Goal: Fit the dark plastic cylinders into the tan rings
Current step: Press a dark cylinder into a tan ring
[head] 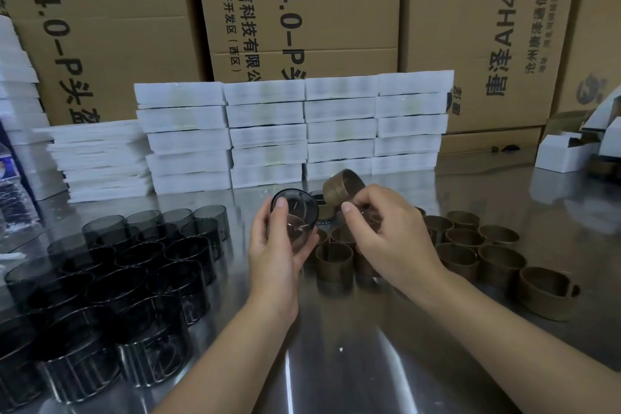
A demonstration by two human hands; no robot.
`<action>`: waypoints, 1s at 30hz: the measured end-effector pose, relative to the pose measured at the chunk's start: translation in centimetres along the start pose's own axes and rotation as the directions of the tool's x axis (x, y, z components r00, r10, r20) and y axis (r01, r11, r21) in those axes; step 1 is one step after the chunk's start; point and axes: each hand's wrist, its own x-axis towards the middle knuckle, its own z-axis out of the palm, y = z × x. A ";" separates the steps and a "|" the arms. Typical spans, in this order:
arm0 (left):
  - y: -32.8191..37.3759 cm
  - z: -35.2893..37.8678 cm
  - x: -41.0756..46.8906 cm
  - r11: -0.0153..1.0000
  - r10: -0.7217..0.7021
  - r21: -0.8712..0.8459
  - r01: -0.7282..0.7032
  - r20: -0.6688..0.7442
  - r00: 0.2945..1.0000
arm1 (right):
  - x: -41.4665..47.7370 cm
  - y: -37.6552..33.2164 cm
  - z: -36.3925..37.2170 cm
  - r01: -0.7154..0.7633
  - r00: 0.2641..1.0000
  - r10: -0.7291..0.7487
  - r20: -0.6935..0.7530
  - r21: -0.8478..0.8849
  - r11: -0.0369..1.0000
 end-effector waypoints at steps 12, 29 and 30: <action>0.2 0.9 -1.2 0.988 -0.152 0.054 0.147 0.103 0.983 | -0.2 0.2 0.4 0.265 0.964 -0.265 -0.031 -0.002 0.964; 0.0 0.3 -1.3 0.978 -0.061 0.209 0.011 0.235 0.970 | 0.0 0.5 0.4 0.388 0.922 -0.388 0.013 -0.029 0.921; 0.1 0.3 -1.3 0.978 -0.063 0.207 0.013 0.236 0.970 | 0.0 0.5 0.4 0.390 0.921 -0.390 0.014 -0.031 0.920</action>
